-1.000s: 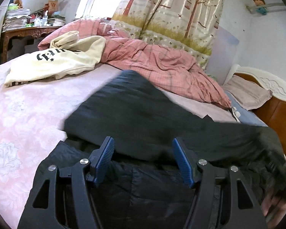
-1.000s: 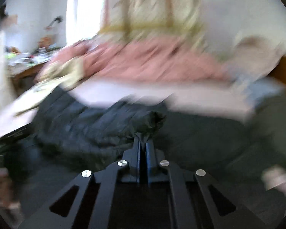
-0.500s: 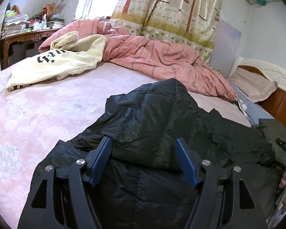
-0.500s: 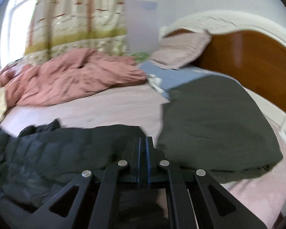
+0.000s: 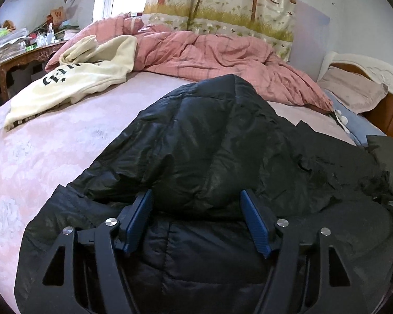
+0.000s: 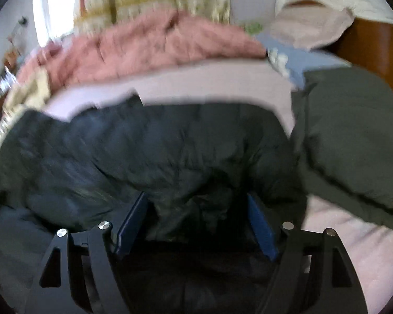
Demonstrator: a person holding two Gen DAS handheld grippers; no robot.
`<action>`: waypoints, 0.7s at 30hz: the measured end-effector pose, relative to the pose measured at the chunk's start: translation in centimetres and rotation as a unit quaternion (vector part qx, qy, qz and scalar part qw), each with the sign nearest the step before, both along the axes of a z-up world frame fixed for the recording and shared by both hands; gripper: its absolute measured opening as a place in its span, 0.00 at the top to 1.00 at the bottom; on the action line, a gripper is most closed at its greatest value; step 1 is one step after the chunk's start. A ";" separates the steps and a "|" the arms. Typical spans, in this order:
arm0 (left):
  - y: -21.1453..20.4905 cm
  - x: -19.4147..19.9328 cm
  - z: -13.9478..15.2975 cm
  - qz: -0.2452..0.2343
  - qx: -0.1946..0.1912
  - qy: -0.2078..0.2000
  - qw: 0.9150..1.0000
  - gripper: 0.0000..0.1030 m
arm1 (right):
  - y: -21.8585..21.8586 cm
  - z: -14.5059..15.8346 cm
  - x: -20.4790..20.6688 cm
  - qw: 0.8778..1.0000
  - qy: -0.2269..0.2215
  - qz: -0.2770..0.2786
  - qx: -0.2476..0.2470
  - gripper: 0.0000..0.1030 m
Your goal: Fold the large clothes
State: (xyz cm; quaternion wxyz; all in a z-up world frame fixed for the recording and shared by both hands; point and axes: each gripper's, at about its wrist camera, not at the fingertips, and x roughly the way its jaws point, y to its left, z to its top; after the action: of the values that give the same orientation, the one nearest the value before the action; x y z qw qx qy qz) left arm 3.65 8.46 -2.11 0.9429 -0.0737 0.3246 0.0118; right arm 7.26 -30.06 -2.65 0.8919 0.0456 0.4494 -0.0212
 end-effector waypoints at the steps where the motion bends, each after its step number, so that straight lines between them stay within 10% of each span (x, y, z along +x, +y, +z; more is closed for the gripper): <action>1: 0.0 0.0 0.1 -0.001 -0.001 -0.002 1.000 0.35 | -0.2 -0.5 0.4 1.000 0.007 -0.008 0.008 0.26; 3: 0.4 -0.1 0.2 -0.004 -0.011 -0.002 1.000 0.35 | -0.4 0.3 -0.1 1.000 -0.016 -0.023 -0.002 0.70; 5: 0.7 -0.2 0.3 -0.005 -0.022 -0.005 1.000 0.35 | -0.5 1.8 -1.4 0.997 -0.061 -0.034 -0.026 0.90; 10: 1.6 -1.6 2.6 -0.008 -0.038 -0.047 0.998 0.35 | -2.8 6.6 -5.1 0.978 -0.165 -0.107 -0.066 0.92; 14: 4.3 -2.6 5.4 0.050 -0.012 -0.109 0.993 0.27 | -4.5 5.9 -4.6 0.971 -0.132 -0.156 -0.125 0.92; 18: 7.5 -0.9 5.5 0.054 -0.060 -0.085 0.993 0.30 | -5.1 2.8 -2.7 0.981 -0.060 -0.155 -0.105 0.88; 21: 7.7 1.6 5.1 0.012 -0.082 -0.032 0.996 0.30 | -4.5 4.6 -3.9 0.976 -0.118 -0.152 -0.100 0.63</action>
State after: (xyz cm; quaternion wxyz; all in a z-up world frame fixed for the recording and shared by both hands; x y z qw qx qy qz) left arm 5.26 16.11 3.03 0.9433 -0.1552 0.2934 -0.0063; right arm 3.32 -34.52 1.93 0.9250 0.0260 0.3243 -0.1961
